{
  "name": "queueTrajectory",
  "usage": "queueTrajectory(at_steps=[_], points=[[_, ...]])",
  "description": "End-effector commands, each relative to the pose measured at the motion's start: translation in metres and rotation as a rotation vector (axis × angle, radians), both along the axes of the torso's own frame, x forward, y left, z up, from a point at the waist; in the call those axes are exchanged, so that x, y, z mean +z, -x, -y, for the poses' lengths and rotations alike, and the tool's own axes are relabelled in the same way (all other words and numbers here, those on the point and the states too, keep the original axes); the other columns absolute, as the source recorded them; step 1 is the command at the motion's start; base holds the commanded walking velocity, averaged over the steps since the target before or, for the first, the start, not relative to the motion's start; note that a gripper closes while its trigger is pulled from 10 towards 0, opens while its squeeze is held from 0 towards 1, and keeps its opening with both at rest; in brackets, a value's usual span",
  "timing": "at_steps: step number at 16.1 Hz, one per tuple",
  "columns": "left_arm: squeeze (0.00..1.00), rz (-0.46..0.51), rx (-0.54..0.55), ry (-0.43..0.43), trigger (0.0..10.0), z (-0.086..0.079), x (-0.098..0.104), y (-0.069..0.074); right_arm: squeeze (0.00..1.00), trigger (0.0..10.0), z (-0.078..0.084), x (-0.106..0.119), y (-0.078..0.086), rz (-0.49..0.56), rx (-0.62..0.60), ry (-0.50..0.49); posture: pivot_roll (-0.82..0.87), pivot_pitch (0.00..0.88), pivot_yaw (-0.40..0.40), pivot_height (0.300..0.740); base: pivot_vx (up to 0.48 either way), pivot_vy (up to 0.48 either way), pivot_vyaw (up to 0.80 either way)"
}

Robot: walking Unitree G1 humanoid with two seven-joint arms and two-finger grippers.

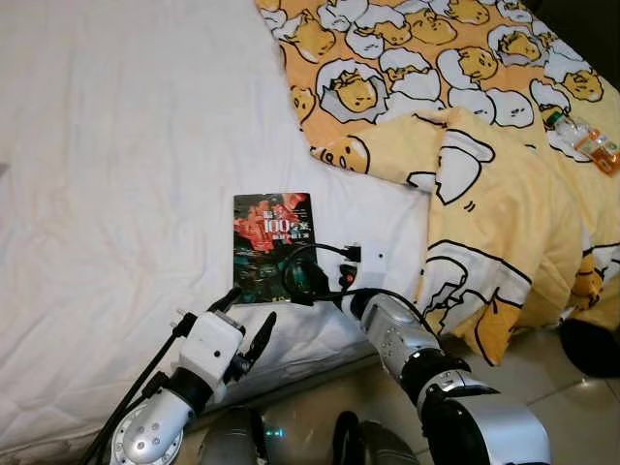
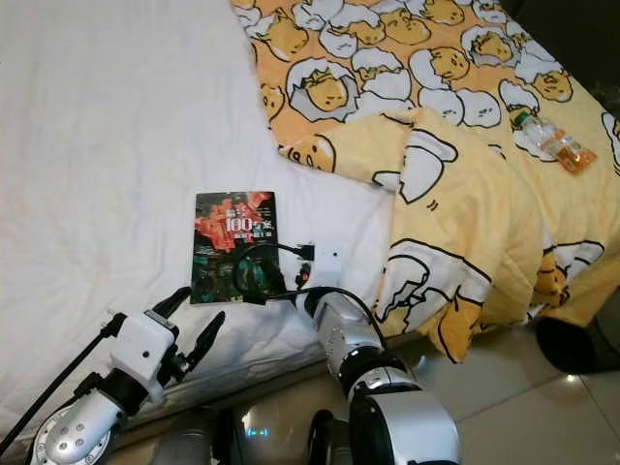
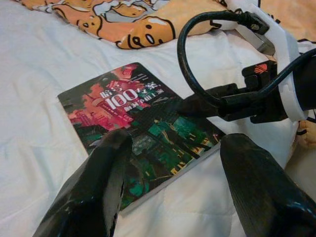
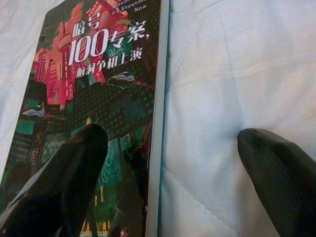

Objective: Clean up the room

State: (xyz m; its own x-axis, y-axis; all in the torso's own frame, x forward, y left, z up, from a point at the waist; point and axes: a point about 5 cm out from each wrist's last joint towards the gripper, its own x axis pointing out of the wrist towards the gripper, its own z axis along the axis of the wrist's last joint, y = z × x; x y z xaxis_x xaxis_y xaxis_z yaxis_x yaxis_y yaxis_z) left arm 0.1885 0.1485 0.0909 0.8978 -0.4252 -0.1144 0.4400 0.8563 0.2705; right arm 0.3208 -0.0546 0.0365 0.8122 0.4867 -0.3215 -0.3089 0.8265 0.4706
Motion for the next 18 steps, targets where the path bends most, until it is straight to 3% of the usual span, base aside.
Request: queueTrajectory(at_steps=[1, 6, 8, 10, 15, 16, 18], points=[[0.00, -0.027, 0.001, -0.007, 10.0, 0.001, -0.002, 0.005, 0.00, 10.0, -0.008, -0.001, 0.003, 0.000, 0.042, 0.002, 0.36, 0.253, -0.091, 0.740, 0.000, 0.000, 0.00], [0.00, -0.050, -0.001, -0.007, 10.0, 0.006, -0.003, 0.009, 0.00, 10.0, -0.026, 0.004, 0.006, 0.077, 0.135, 0.064, 0.35, 0.247, -0.105, 0.740, 0.000, 0.000, 0.00], [0.00, -0.062, -0.007, -0.002, 10.0, 0.010, -0.004, 0.009, 0.00, 10.0, -0.031, 0.013, 0.003, 0.169, 0.188, 0.133, 0.35, 0.243, -0.110, 0.740, 0.000, 0.000, 0.00], [0.00, -0.065, -0.011, -0.004, 10.0, 0.012, -0.005, 0.009, 0.00, 10.0, -0.036, 0.020, 0.001, 0.217, 0.213, 0.128, 0.35, 0.243, -0.110, 0.740, 0.000, 0.000, 0.00], [0.00, -0.076, -0.006, -0.027, 10.0, 0.009, -0.007, 0.014, 0.00, 10.0, -0.046, 0.014, 0.007, 0.154, 0.222, 0.078, 0.39, 0.244, -0.110, 0.740, 0.000, 0.000, 0.00], [0.00, -0.081, 0.011, -0.041, 10.0, 0.004, -0.005, 0.020, 0.00, 10.0, -0.059, 0.016, 0.012, 0.162, 0.274, 0.077, 0.42, 0.253, -0.108, 0.740, 0.000, 0.000, 0.00], [0.00, -0.086, 0.017, -0.053, 10.0, 0.002, -0.005, 0.025, 0.00, 10.0, -0.069, 0.018, 0.015, 0.168, 0.316, 0.090, 0.44, 0.262, -0.109, 0.740, 0.000, 0.000, 0.00]])
